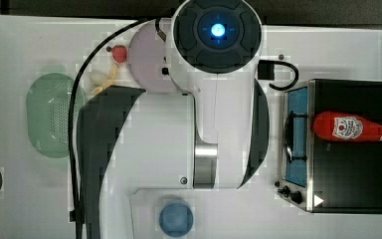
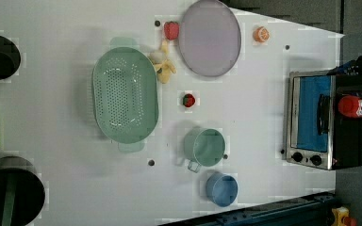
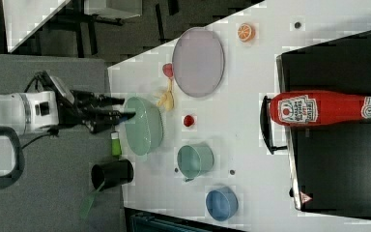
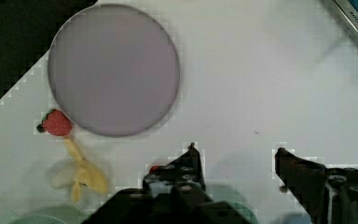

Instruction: Pick Ketchup from oven and place it on table.

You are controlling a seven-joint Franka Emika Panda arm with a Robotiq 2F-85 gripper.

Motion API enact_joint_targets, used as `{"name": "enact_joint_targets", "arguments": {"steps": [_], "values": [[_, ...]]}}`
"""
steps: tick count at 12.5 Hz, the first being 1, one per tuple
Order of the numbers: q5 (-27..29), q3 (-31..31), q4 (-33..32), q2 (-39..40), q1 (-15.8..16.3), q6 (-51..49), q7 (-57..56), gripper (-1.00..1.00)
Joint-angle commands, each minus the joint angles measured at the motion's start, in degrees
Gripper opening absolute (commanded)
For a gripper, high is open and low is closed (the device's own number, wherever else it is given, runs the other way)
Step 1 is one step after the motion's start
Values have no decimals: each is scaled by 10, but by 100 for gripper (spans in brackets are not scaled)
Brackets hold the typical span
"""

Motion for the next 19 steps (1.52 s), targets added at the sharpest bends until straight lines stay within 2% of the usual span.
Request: {"name": "enact_joint_targets", "arguments": {"steps": [1, 3, 6, 11, 15, 19], "values": [[-13, -25, -53, -161, -18, -86, 32, 58], [-13, -28, -53, -161, -18, -85, 32, 100], [-13, -50, -53, -157, -27, -76, 32, 100], [-13, -152, -52, -118, -54, -11, 32, 100], [-13, -237, -51, -64, -60, 74, 31, 100], [-8, -286, -28, 20, -63, 118, 31, 100]]}}
